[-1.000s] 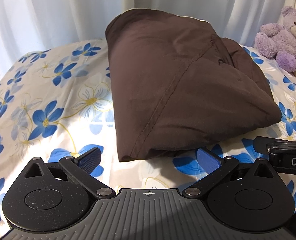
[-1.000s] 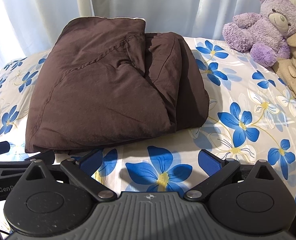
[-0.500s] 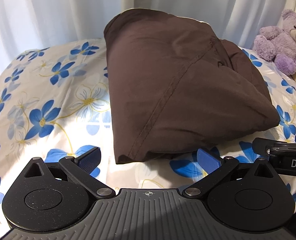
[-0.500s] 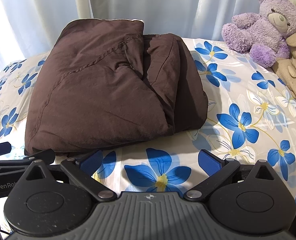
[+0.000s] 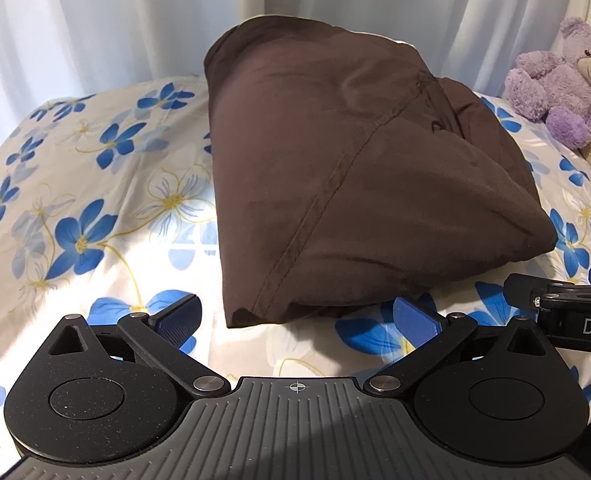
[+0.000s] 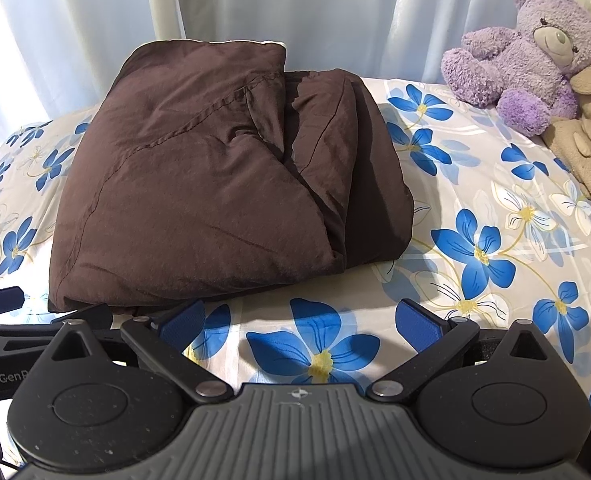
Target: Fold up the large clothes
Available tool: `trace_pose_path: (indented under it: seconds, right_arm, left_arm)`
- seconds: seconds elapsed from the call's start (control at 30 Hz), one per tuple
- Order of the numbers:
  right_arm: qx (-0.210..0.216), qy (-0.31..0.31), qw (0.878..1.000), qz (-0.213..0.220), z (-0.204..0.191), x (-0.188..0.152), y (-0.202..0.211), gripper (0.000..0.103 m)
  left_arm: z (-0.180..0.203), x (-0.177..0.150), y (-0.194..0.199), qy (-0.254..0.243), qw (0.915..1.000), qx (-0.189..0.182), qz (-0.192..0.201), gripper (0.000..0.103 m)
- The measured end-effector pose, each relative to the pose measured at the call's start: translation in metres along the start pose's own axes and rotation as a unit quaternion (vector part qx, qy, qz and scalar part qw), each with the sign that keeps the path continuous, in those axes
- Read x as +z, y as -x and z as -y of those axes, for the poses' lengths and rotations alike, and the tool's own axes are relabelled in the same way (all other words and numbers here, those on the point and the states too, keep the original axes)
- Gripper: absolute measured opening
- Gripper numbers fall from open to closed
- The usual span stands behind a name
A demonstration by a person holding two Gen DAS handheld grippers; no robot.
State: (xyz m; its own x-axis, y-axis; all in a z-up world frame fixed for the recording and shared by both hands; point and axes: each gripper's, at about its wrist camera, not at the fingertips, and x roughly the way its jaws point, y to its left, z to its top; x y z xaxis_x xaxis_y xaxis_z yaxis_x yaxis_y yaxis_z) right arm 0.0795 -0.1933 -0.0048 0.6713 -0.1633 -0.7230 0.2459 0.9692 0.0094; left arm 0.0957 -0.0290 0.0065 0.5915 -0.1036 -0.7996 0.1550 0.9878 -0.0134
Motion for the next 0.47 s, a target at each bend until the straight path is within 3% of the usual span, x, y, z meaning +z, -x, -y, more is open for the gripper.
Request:
trace_pose_path:
  seconds: [0.17,0.47]
  right_arm:
    - [-0.002,-0.003,1.0,0.002,-0.0006,-0.0006,0.0014,0.102]
    - [-0.009,-0.01,1.0,0.006,-0.0018,-0.0042,0.0057,0.102]
  left_arm:
    - [0.0034,-0.0005,0.0055,-0.009,0.9998,0.005,0.017,0.103]
    - [0.007,-0.0022,0.0051,-0.024,0.9995,0.017,0.006,0.103]
